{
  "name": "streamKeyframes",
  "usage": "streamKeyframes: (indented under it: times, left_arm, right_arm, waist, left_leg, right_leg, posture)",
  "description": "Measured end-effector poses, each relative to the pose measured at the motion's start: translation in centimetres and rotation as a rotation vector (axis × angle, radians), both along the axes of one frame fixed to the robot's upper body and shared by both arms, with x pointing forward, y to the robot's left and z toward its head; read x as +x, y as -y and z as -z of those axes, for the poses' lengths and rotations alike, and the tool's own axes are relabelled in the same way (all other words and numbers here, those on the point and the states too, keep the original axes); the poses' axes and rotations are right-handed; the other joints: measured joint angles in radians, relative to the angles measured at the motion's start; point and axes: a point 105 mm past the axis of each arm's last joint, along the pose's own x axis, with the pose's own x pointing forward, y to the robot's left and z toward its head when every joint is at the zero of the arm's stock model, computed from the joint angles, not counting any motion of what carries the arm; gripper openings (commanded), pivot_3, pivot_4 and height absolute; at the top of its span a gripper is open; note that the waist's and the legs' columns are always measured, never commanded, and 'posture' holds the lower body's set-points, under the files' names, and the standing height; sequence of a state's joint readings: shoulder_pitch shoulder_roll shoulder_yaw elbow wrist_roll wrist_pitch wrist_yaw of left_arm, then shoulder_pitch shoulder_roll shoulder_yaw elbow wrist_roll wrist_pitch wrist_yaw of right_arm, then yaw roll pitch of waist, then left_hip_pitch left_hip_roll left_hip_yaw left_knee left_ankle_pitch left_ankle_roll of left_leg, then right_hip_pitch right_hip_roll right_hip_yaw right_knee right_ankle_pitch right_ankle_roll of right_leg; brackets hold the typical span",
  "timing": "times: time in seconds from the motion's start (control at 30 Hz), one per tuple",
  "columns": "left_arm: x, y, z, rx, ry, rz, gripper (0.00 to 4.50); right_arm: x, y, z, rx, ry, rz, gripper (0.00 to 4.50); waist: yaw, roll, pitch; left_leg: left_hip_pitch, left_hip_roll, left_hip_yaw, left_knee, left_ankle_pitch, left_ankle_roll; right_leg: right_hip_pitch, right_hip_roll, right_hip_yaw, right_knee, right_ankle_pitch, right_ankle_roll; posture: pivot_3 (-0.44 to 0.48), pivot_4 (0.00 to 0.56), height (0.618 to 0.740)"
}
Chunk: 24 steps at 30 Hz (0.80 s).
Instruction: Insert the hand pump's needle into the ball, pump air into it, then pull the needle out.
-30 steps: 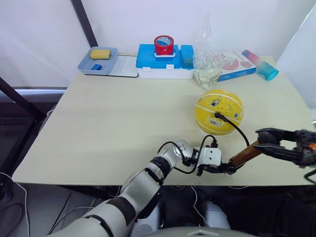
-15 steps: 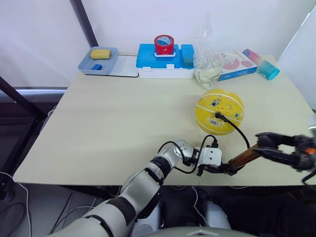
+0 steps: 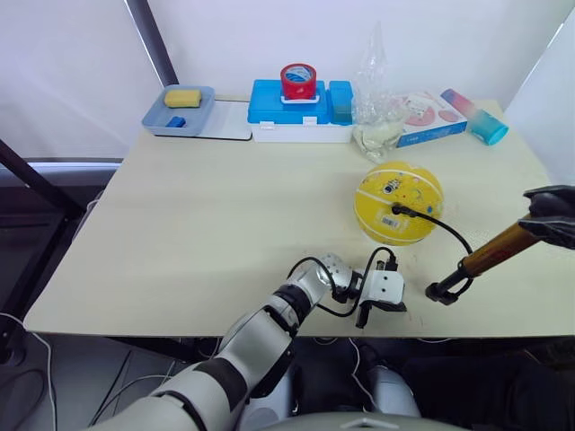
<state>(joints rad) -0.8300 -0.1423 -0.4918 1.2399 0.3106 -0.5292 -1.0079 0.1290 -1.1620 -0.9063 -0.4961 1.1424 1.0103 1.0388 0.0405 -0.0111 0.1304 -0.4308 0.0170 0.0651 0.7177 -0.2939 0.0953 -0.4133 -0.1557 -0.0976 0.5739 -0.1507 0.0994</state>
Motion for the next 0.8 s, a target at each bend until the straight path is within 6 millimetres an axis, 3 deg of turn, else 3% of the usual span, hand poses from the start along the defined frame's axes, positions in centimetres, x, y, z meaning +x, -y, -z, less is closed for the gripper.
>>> streamKeyframes:
  times: [0.07, 0.37, 0.6, 0.7, 0.8]
  left_arm:
    - [0.0, 0.0, 0.0, -0.001, 0.000, -0.001, 0.00]
    - [0.2, 0.0, -0.2, -0.011, -0.009, -0.012, 0.00]
    - [0.5, -0.4, -0.8, -0.027, -0.101, -0.030, 0.00]
    - [0.9, -0.2, -3.0, -0.111, -0.136, -0.005, 0.00]
    - [1.4, -0.4, -4.6, -0.169, -0.143, 0.010, 0.88]
  right_arm:
    - [0.3, -0.4, 1.9, 0.024, -0.034, -0.003, 2.00]
    - [1.3, -1.1, 6.2, -0.019, -0.052, -0.003, 2.00]
    - [1.9, -0.6, 7.5, -0.013, -0.055, 0.025, 2.00]
    - [2.0, -0.5, 7.6, -0.009, -0.049, 0.027, 2.00]
    - [2.1, -0.5, 7.6, -0.002, -0.041, 0.029, 2.00]
  waist:
    - [0.000, 0.000, 0.000]
    - [-0.001, -0.001, -0.001]
    - [-0.001, 0.002, 0.000]
    - [0.000, 0.003, 0.000]
    - [-0.001, 0.003, 0.001]
  left_leg:
    - [0.000, 0.000, 0.000, 0.000, 0.000, 0.000]
    - [0.001, 0.000, 0.001, 0.000, 0.000, 0.000]
    - [0.000, 0.000, 0.001, 0.000, 0.000, 0.000]
    - [0.000, 0.000, 0.001, 0.000, 0.000, 0.000]
    - [-0.001, 0.000, 0.001, 0.000, 0.000, 0.000]
  right_leg:
    - [0.000, 0.000, 0.000, 0.000, 0.000, 0.000]
    - [0.000, 0.000, 0.001, 0.000, 0.000, 0.000]
    - [-0.001, 0.001, 0.001, 0.001, 0.000, 0.000]
    - [-0.001, 0.000, 0.001, 0.000, 0.000, 0.000]
    - [-0.001, 0.001, 0.001, 0.000, 0.000, 0.000]
  posture:
    - [0.000, 0.150, 0.729]
    - [0.000, 0.150, 0.729]
    - [0.000, 0.150, 0.729]
    - [0.000, 0.150, 0.729]
    - [0.000, 0.150, 0.729]
